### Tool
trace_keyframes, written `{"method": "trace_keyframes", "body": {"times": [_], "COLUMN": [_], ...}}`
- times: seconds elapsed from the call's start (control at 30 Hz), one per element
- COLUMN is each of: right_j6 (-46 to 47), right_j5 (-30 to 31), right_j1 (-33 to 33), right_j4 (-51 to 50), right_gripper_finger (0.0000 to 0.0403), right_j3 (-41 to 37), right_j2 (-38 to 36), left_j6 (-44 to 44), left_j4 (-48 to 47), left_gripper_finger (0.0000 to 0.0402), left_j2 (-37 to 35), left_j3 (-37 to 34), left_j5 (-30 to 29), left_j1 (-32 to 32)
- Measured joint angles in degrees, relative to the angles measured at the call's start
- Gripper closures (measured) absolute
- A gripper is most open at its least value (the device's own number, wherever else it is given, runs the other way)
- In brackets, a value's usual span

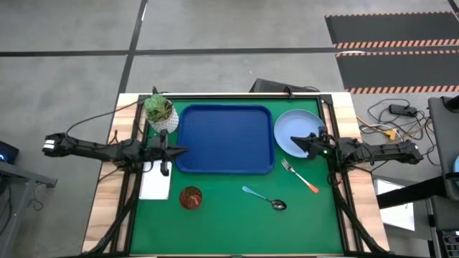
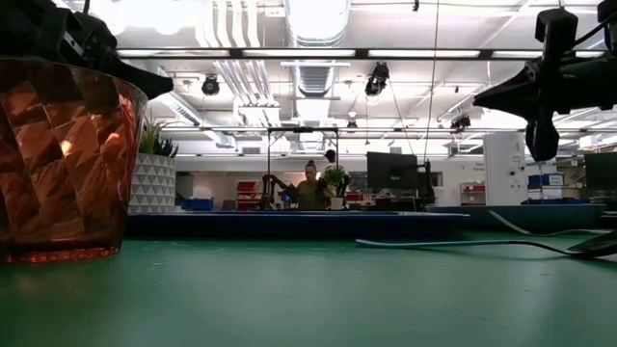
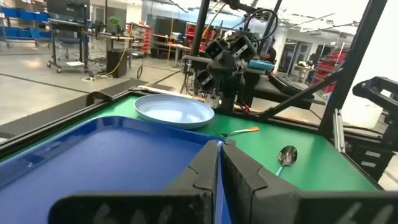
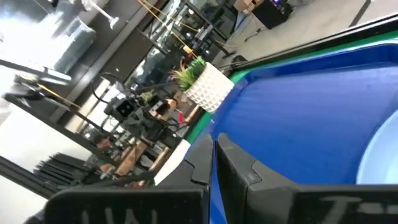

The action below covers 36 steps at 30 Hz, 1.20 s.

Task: Pick and place plate/cup/fork/spoon on tray
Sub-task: Put the brown cup on the blue serving tray

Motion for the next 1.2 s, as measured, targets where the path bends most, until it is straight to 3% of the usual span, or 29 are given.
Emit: {"method": "trace_keyframes", "body": {"times": [0.2,0.4,0.8,0.97,1.2], "right_j6": [-4.07,-9.58,-16.1,-17.9,-23.89], "right_j5": [-3.0,-4.38,-5.7,-5.77,-5.88], "right_j1": [0.02,0.02,0.0,0.0,0.0], "right_j4": [10.07,19.46,39.43,38.09,33.6], "right_gripper_finger": [0.0394,0.0394,0.0394,0.0394,0.0394], "right_j3": [0.0,0.02,0.17,3.52,12.73], "right_j2": [3.31,11.22,27.01,30.77,37.48], "left_j6": [0.0,-0.06,-0.07,0.38,1.65], "left_j4": [0.0,2.16,21.59,27.66,27.92], "left_gripper_finger": [0.04,0.04,0.04,0.04,0.04], "left_j2": [0.0,0.14,0.37,0.26,1.41], "left_j3": [0.0,0.09,0.09,0.11,0.1], "left_j5": [0.0,0.0,0.0,0.0,-0.07], "left_j1": [0.0,0.0,0.04,0.04,0.04]}}
